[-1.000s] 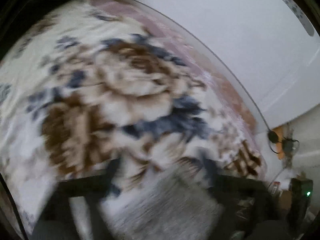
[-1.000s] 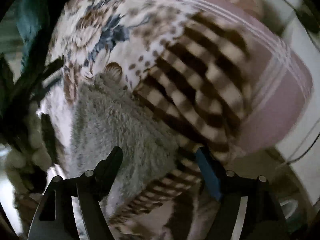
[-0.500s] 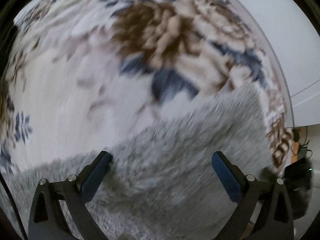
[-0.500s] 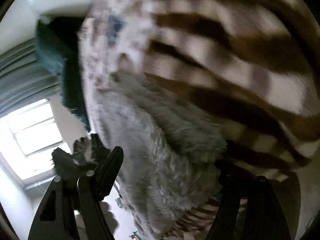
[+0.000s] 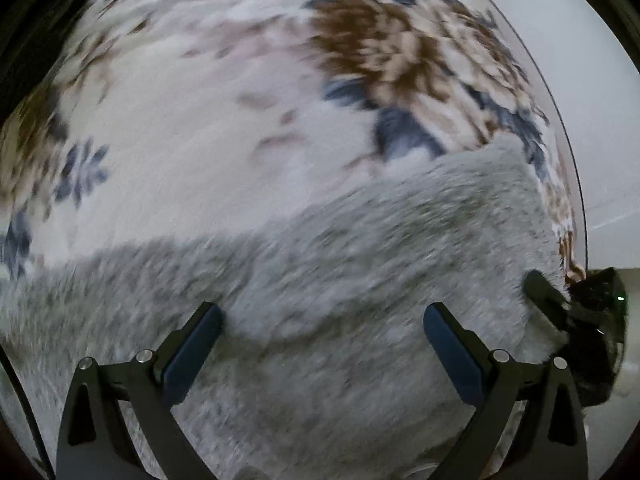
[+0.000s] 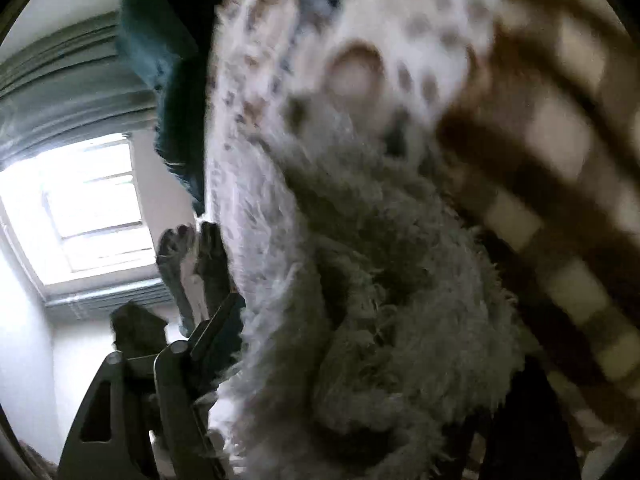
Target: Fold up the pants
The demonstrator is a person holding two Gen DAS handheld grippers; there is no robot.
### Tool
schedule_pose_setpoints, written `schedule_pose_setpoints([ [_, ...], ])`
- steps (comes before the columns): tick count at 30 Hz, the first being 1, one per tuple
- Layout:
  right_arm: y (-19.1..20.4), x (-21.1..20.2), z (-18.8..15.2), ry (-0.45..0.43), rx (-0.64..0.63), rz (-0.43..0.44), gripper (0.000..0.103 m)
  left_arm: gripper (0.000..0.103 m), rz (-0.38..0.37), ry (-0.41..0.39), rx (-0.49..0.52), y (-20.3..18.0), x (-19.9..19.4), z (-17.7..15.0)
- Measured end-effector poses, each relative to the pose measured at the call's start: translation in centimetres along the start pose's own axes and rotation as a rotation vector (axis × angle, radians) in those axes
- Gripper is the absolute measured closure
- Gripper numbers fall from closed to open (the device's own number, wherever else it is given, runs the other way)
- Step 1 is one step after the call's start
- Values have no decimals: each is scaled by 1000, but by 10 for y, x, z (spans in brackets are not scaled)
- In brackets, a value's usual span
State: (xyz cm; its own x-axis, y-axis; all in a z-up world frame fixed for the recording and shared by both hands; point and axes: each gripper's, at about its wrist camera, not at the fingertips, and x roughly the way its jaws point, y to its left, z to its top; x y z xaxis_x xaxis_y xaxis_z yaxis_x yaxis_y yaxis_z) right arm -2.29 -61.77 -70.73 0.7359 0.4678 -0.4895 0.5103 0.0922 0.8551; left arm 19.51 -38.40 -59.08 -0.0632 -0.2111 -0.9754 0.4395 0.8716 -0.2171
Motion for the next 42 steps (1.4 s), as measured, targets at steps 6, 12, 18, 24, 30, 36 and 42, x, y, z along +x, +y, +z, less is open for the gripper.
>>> schedule_pose_setpoints([
  [6,-2,-2,-2,-68,20,22,41,0,58,65,-92,44,20,-31],
  [12,11,9,4,-48,30,5,25,0,77,54,-116,59,51,-34],
  [18,14,6,-11,-28,31,-23,24,0,130,60,-140,45,56,-29],
  [24,26,21,-1,-74,-32,-148,70,0,107,29,-158,34,34,-20],
  [30,83,19,-20,-138,-194,-286,77,0,158,-2,-221,71,-8,-43],
  [36,172,32,-80,-172,-435,-352,78,0,108,-1,-358,156,-41,-80],
  [42,236,116,-176,-82,-657,-437,78,0,156,-7,-415,249,-75,-125],
])
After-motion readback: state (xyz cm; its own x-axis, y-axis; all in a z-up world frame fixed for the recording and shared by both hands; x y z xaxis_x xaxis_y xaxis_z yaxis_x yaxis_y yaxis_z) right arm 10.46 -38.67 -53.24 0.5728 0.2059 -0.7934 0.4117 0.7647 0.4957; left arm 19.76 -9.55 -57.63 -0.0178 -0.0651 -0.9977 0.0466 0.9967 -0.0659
